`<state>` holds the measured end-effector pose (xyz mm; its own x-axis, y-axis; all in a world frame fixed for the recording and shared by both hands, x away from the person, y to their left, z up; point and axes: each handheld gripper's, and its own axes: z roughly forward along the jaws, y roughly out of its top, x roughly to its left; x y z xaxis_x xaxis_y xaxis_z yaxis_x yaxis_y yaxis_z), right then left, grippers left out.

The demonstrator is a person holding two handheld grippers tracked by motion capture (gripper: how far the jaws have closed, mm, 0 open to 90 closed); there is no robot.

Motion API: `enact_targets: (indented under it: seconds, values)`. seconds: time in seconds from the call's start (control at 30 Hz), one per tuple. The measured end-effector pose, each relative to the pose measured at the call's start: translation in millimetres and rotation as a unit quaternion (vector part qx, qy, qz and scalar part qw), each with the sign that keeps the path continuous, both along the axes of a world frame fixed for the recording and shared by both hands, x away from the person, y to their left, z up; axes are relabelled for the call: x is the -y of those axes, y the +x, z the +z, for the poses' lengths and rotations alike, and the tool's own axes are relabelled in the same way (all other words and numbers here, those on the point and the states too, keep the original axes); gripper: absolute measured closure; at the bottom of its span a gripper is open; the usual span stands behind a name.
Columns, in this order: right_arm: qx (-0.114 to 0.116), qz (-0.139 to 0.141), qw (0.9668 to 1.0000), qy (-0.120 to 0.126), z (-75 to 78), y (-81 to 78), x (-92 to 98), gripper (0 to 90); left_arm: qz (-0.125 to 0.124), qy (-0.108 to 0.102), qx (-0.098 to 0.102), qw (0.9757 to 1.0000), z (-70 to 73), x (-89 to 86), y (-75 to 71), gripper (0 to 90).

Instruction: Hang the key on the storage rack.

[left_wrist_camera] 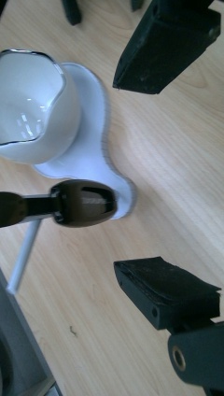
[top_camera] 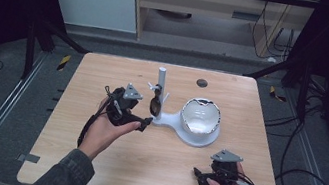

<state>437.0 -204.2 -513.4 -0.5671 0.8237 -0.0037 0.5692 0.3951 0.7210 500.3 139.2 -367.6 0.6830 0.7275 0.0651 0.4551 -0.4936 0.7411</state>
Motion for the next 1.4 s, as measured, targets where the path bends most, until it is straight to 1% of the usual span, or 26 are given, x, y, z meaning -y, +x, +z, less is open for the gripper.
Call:
enact_targets:
  seconds: [0.03,0.13,0.17,0.27,0.4,0.47,0.57,0.63,0.7,0.77,0.8,0.83,0.87,0.93,0.97,1.0,1.03,1.07,1.1,1.13,1.17,1.27,1.3,1.33,1.37,1.4]
  values:
    - [0.0,0.0,1.0,0.0,0.0,0.0,0.0,0.4,-0.002,0.003,0.0,1.0,-2.2,-2.3,-2.6,9.9]
    - [0.0,0.0,1.0,0.0,0.0,0.0,0.0,0.5,-0.008,0.0,-0.014,0.9999,-11.8,-9.8,-9.6,8.4]
    - [0.0,0.0,1.0,0.0,0.0,0.0,0.0,0.4,-0.01,0.003,-0.018,0.9998,-15.7,-12.1,-11.8,7.5]
    - [0.0,0.0,1.0,0.0,0.0,0.0,0.0,0.4,-0.009,0.016,-0.02,0.9996,-28.4,-19.5,-19.8,7.4]
    - [0.0,-0.001,1.0,0.0,0.0,0.0,-0.1,0.4,-0.007,0.016,-0.041,0.999,-46.8,-33.2,-30.4,7.1]
    - [0.0,-0.001,1.0,0.0,0.0,0.0,-0.2,0.4,0.0,0.017,-0.049,0.9986,-56.4,-41.6,-34.0,6.9]
    - [0.0,-0.001,1.0,0.0,0.0,0.0,-0.3,0.4,0.012,0.031,-0.065,0.9973,-68.4,-53.7,-36.7,6.9]
    - [0.0,-0.002,1.0,0.0,0.0,-0.1,-0.3,0.4,0.024,0.045,-0.07,0.9963,-74.8,-61.6,-37.8,7.0]
    - [0.0,-0.002,1.0,0.0,0.0,0.0,-0.3,0.4,0.032,0.049,-0.074,0.9956,-80.8,-69.4,-38.8,7.1]
    - [0.0,-0.001,1.0,0.0,0.1,0.0,-0.3,0.4,0.042,0.054,-0.075,0.9949,-86.8,-77.7,-39.8,7.2]
    - [-0.001,-0.002,1.0,0.0,0.1,-0.1,-0.3,0.4,0.051,0.065,-0.064,0.9946,-89.9,-81.1,-40.7,7.2]
    - [0.0,-0.001,1.0,0.0,0.0,0.0,-0.3,0.4,0.055,0.082,-0.056,0.9936,-92.9,-84.8,-41.4,7.3]
    - [0.0,-0.002,1.0,0.0,0.1,0.0,-0.4,0.5,0.058,0.084,-0.056,0.9932,-96.4,-88.7,-41.8,7.6]
    - [0.0,-0.001,1.0,0.0,0.1,0.1,-0.3,0.4,0.065,0.065,-0.067,0.9935,-103.8,-97.6,-40.9,7.5]
    - [0.0,-0.001,1.0,0.0,0.0,0.1,-0.3,0.4,0.068,0.072,-0.065,0.993,-107.2,-100.3,-40.8,7.3]
    - [0.0,-0.002,1.0,0.001,0.0,0.0,-0.4,0.4,0.069,0.089,-0.061,0.9918,-109.8,-102.7,-40.7,7.2]
    - [0.0,-0.002,1.0,0.0,0.1,0.0,-0.5,0.5,0.073,0.096,-0.057,0.9911,-113.3,-105.0,-40.1,7.3]
    - [0.0,-0.002,1.0,0.001,0.1,0.1,-0.5,0.4,0.077,0.097,-0.056,0.9908,-116.5,-107.7,-39.1,7.3]
    - [0.0,-0.001,1.0,0.0,0.0,0.3,-0.4,0.4,0.084,0.089,-0.056,0.991,-119.7,-110.6,-37.7,7.4]
    - [0.0,-0.001,1.0,0.0,0.0,0.5,-0.5,0.4,0.09,0.085,-0.056,0.9907,-123.0,-112.9,-36.5,7.7]
    - [0.0,-0.001,1.0,0.0,0.0,0.6,-0.6,0.4,0.093,0.076,-0.056,0.9912,-125.1,-113.9,-35.8,6.9]
    - [0.0,0.0,1.0,0.001,0.0,1.0,-0.8,0.4,0.09,0.061,-0.06,0.9922,-127.3,-116.6,-34.2,5.0]
    - [0.001,0.0,1.0,0.0,0.0,1.1,-0.8,0.4,0.089,0.053,-0.063,0.9926,-128.7,-118.8,-33.0,4.2]
    - [0.001,0.0,1.0,0.0,0.0,1.2,-0.8,0.4,0.089,0.036,-0.073,0.9928,-131.5,-123.1,-30.6,2.9]
    - [0.001,0.0,1.0,0.0,0.0,1.3,-0.9,0.4,0.089,0.025,-0.071,0.9932,-133.9,-126.2,-29.3,0.0]
    - [0.0,-0.002,1.0,0.0,0.1,1.2,-1.1,0.4,0.089,0.012,-0.053,0.9946,-136.9,-130.4,-28.8,0.0]
